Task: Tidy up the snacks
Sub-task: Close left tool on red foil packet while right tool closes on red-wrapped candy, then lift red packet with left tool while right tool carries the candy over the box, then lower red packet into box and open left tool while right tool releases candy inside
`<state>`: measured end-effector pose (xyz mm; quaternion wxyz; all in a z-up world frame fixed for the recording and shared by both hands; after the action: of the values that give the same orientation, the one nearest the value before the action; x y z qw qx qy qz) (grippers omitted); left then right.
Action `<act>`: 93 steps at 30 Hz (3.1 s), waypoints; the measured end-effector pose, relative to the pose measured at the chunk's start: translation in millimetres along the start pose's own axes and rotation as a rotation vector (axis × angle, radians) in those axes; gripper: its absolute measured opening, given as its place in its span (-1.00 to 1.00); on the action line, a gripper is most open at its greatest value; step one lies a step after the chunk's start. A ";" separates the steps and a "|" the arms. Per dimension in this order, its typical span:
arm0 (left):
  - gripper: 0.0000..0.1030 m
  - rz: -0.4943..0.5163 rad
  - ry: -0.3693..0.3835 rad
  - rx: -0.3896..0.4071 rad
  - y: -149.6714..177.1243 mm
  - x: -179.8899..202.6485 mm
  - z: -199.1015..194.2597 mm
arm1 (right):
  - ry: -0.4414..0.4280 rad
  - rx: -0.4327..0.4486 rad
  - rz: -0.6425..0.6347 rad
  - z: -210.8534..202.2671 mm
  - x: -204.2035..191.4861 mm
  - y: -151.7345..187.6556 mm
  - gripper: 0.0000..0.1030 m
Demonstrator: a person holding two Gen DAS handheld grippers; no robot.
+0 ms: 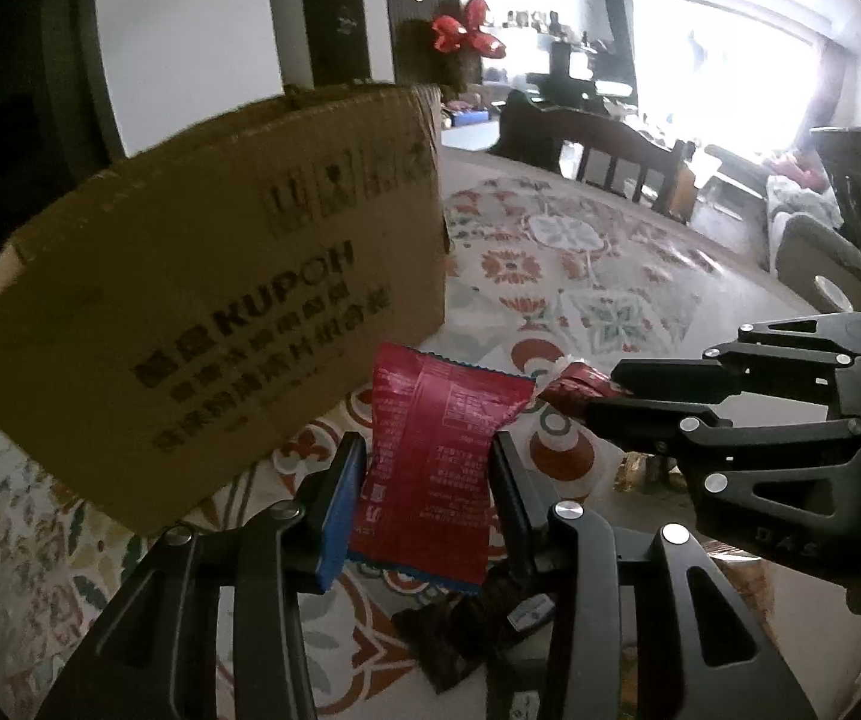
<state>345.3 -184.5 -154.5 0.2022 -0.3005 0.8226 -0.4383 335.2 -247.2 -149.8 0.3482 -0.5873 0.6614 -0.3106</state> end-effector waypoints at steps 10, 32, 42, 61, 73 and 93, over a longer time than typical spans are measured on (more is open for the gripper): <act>-0.21 -0.069 -0.089 0.036 -14.8 -4.3 -35.5 | -0.023 0.079 -0.006 -30.2 -6.7 -21.2 -0.57; -0.30 -0.176 -0.239 0.169 -42.3 -22.2 -112.1 | -0.102 0.239 0.001 -78.3 -31.0 -65.3 -0.57; -0.31 -0.186 -0.294 0.236 -65.7 -36.6 -129.5 | -0.125 0.313 -0.010 -86.3 -35.8 -94.7 -0.57; -0.31 -0.186 -0.356 0.291 -111.5 -83.9 -113.9 | -0.130 0.406 -0.054 -67.4 -37.4 -166.7 -0.57; -0.31 -0.195 -0.364 0.270 -130.2 -114.7 -85.1 | -0.144 0.385 -0.055 -31.2 -42.5 -197.5 -0.57; -0.29 -0.262 -0.325 0.131 -125.2 -160.1 -7.0 | -0.120 0.258 -0.067 49.9 -37.8 -204.1 -0.57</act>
<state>499.0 -127.3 -34.2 0.2925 -0.4575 0.7029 -0.4594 493.3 -233.6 -7.0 0.4492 -0.5771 0.5738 -0.3687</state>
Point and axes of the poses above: each gripper's, at about its wrist camera, not at the fingertips, and z roughly the way its jaws point, x to its right, y to its underside, the point moved 10 cm from there along z, roughly the way its jaws point, and after that the axes turned 13 degrees about x, right-handed, at the moved point
